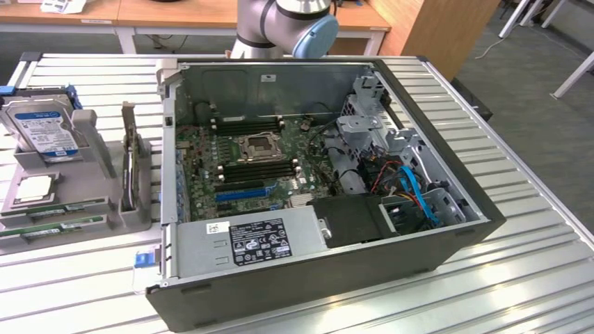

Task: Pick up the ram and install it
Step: 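Pick up the ram and move it above insertion slot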

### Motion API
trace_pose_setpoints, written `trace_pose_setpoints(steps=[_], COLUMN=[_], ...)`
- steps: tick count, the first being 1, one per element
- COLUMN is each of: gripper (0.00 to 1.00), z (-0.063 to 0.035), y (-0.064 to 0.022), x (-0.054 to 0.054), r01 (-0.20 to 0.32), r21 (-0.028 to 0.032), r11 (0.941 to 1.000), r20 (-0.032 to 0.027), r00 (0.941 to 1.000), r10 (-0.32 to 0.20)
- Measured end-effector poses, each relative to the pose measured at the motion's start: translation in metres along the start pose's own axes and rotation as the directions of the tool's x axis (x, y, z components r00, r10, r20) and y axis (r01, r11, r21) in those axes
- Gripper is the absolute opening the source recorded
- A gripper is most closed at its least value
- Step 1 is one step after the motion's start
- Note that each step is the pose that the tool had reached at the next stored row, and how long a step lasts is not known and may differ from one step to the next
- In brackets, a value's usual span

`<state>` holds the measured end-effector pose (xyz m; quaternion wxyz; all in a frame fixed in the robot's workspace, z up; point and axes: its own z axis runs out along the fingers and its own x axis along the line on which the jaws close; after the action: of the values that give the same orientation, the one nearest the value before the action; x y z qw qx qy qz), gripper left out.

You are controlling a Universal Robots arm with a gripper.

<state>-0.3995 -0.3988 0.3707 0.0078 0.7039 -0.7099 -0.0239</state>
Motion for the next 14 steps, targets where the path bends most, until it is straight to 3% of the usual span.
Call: trace_pose_setpoints(steps=[6, 14], gripper=[0.1, 0.1], z=[0.0058, 0.0065], y=[-0.0003, -0.0003], x=[0.0001, 0.0001], r01=[0.0, 0.0], r21=[0.0, 0.0], r11=[1.0, 1.0], r20=[0.0, 0.0], r00=[1.0, 1.0], r10=[0.0, 0.0])
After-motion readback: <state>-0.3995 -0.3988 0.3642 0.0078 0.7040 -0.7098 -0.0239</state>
